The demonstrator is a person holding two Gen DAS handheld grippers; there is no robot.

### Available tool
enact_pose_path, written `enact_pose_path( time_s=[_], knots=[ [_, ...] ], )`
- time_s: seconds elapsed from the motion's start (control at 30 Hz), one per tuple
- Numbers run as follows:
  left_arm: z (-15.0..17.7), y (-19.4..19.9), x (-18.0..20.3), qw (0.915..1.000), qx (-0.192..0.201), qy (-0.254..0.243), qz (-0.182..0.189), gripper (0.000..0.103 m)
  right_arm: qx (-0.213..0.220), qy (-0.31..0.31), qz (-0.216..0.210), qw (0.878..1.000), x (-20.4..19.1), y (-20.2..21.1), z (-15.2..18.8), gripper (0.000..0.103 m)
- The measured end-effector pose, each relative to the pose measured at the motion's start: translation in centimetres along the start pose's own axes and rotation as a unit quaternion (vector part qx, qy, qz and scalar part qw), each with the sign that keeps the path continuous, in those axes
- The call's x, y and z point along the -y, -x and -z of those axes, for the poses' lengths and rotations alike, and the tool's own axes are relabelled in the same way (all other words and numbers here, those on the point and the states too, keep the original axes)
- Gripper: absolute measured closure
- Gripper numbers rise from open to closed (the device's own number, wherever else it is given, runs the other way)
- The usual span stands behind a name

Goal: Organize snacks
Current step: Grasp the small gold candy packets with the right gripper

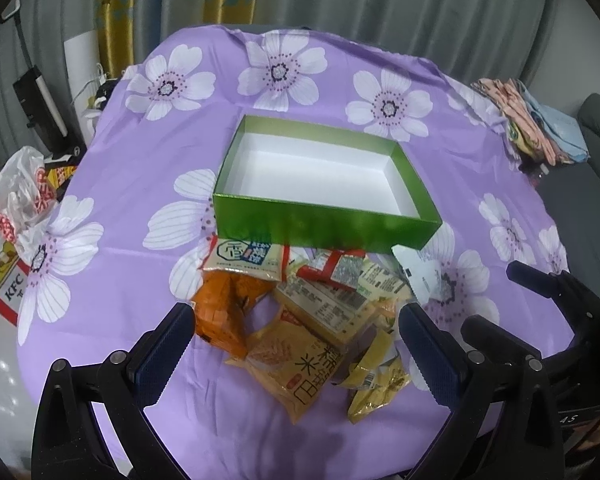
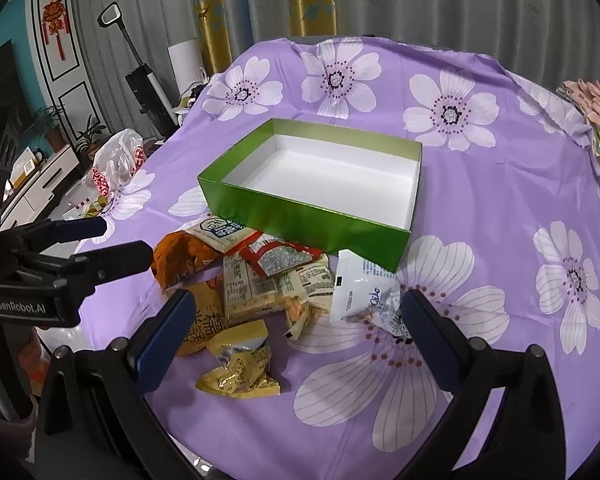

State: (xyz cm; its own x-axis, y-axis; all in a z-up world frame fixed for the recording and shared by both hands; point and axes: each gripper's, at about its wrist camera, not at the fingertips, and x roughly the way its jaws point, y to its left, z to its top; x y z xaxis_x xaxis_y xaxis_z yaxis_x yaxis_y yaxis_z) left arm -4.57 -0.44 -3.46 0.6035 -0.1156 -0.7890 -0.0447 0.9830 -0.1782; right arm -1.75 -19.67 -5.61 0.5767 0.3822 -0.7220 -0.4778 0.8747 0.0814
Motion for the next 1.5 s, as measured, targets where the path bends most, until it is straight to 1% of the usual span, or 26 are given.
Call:
enact_pose_path(
  time_s=[0.2, 0.37, 0.4, 0.47, 0.53, 0.6, 0.63, 0.67, 0.73, 0.8, 0.87, 0.9, 0.97, 1.03, 1.07, 1.1, 1.13, 1.17, 1.2, 1.27, 1.33, 1.4, 1.5],
  knots=[
    [0.6, -0.7, 0.5, 0.9999, -0.014, -0.004, 0.002, 0.002, -0.011, 0.001, -0.003, 1.000, 0.2, -0.4, 0.6, 0.000],
    [1.3, -1.9, 1.2, 0.9994, -0.033, -0.007, 0.012, 0.002, -0.026, 0.000, -0.026, 0.999, 0.3, -1.3, 1.6, 0.000],
    [1.5, -2.2, 1.4, 0.9991, -0.036, -0.006, 0.019, 0.002, -0.031, 0.003, -0.032, 0.999, 0.2, -1.6, 1.9, 0.000],
    [2.1, -2.9, 1.6, 0.9975, -0.049, -0.003, 0.051, 0.002, -0.042, 0.010, -0.042, 0.998, 0.1, -2.4, 2.7, 0.000],
    [2.6, -3.6, 1.8, 0.9964, -0.055, -0.004, 0.065, 0.002, -0.049, 0.013, -0.041, 0.998, 0.1, -3.1, 3.4, 0.000],
    [3.2, -4.4, 1.9, 0.9936, -0.070, -0.005, 0.088, 0.002, -0.062, 0.010, -0.051, 0.997, 0.2, -4.1, 4.3, 0.002],
    [3.6, -4.7, 2.0, 0.9923, -0.075, -0.006, 0.098, 0.002, -0.065, 0.009, -0.055, 0.996, 0.2, -4.4, 4.8, 0.006],
    [3.9, -5.0, 2.2, 0.9911, -0.078, -0.011, 0.108, 0.002, -0.069, 0.010, -0.060, 0.996, 0.2, -4.8, 5.2, 0.012],
    [4.5, -5.4, 2.6, 0.9887, -0.087, -0.016, 0.121, 0.002, -0.088, 0.011, -0.064, 0.994, 0.3, -5.9, 5.9, 0.016],
    [4.9, -5.8, 2.8, 0.9862, -0.096, -0.018, 0.134, 0.002, -0.094, 0.008, -0.072, 0.993, 0.3, -6.7, 6.5, 0.019],
    [5.1, -6.3, 2.9, 0.9843, -0.105, -0.017, 0.141, 0.007, -0.094, 0.003, -0.083, 0.992, 0.3, -7.2, 6.9, 0.024],
    [5.2, -6.5, 2.9, 0.9836, -0.107, -0.016, 0.144, 0.011, -0.091, 0.001, -0.092, 0.992, 0.3, -7.4, 7.1, 0.024],
    [5.3, -6.4, 2.9, 0.9834, -0.103, -0.018, 0.148, 0.012, -0.086, 0.000, -0.110, 0.990, 0.1, -7.8, 7.5, 0.024],
    [5.2, -6.4, 3.0, 0.9816, -0.100, -0.017, 0.162, 0.021, -0.082, 0.001, -0.125, 0.989, -0.1, -8.0, 7.7, 0.028],
    [5.2, -6.7, 3.1, 0.9808, -0.105, -0.017, 0.164, 0.022, -0.082, 0.003, -0.132, 0.988, -0.3, -8.2, 7.9, 0.030],
    [5.2, -7.0, 3.1, 0.9804, -0.111, -0.016, 0.162, 0.027, -0.082, 0.005, -0.137, 0.987, -0.6, -8.4, 8.0, 0.031],
    [5.4, -7.4, 3.1, 0.9795, -0.120, -0.015, 0.161, 0.032, -0.079, 0.009, -0.141, 0.987, -0.8, -8.4, 8.0, 0.035],
    [5.5, -7.8, 3.1, 0.9787, -0.128, -0.014, 0.160, 0.034, -0.076, 0.013, -0.145, 0.986, -1.0, -8.3, 8.0, 0.046],
    [5.7, -8.1, 3.0, 0.9787, -0.131, -0.013, 0.158, 0.038, -0.077, 0.015, -0.149, 0.986, -1.2, -8.4, 7.9, 0.052],
    [5.9, -8.5, 3.0, 0.9781, -0.139, -0.009, 0.155, 0.040, -0.079, 0.018, -0.145, 0.986, -1.5, -8.7, 7.8, 0.055],
    [6.0, -8.6, 2.8, 0.9789, -0.137, -0.006, 0.151, 0.045, -0.076, 0.024, -0.140, 0.987, -1.7, -8.6, 7.8, 0.055],
    [5.9, -8.6, 2.6, 0.9778, -0.139, 0.000, 0.157, 0.047, -0.075, 0.021, -0.141, 0.987, -1.7, -8.5, 7.7, 0.058],
    [5.8, -8.2, 2.7, 0.9787, -0.134, -0.006, 0.155, 0.048, -0.073, 0.020, -0.143, 0.987, -1.5, -8.3, 7.6, 0.063]
  ],
)
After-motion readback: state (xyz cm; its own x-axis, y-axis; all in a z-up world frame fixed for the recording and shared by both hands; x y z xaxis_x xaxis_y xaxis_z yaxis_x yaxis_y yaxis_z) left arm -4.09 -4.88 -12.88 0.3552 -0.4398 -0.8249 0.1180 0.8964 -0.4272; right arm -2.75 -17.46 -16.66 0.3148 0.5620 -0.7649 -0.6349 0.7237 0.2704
